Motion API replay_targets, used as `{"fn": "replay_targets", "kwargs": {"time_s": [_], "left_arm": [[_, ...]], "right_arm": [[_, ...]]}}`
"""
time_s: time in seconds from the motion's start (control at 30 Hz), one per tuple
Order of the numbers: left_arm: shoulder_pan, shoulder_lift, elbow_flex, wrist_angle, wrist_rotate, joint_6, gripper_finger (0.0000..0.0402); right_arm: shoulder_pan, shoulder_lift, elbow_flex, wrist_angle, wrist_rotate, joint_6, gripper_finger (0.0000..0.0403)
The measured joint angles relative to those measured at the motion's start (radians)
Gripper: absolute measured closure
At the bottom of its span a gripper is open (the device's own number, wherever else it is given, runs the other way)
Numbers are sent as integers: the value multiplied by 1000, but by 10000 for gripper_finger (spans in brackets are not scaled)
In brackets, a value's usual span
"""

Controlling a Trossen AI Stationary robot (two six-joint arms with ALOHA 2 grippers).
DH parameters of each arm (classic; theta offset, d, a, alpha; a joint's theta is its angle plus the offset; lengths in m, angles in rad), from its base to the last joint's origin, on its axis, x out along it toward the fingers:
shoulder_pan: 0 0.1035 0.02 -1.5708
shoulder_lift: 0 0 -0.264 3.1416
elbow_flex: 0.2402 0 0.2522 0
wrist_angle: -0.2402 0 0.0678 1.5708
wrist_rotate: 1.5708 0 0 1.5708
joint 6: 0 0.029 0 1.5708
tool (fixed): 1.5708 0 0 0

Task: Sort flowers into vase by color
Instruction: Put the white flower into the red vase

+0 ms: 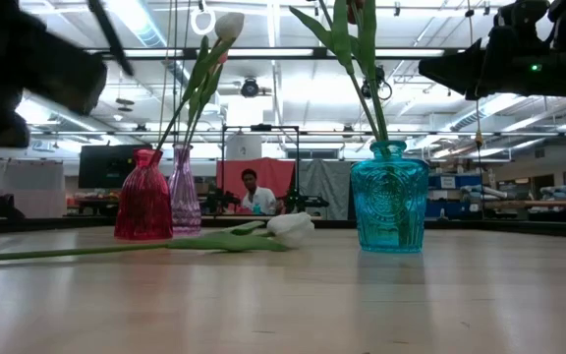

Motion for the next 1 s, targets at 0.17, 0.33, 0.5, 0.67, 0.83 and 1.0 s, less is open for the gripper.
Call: {"fn": "replay_targets", "kwargs": {"time_s": [0.17,0.33,0.5,0.67,0.83,1.0], "left_arm": [[7,-1,69,-96,-202,20,283],[78,17,72,-24,-376,23,285],[146,75,72,129,-398,125,294],[188,117,72,176,-373,173,298],[208,145,72,193,-327,187,298],[215,158,72,232,-269,228,299]], "right_arm": [[0,0,0,1,0,0,234],[0,0,0,2,0,0,234],[0,0,0,2,0,0,234],[0,0,0,1,0,0,234],[0,0,0,1,0,0,234],[0,0,0,1,0,0,234]]}}
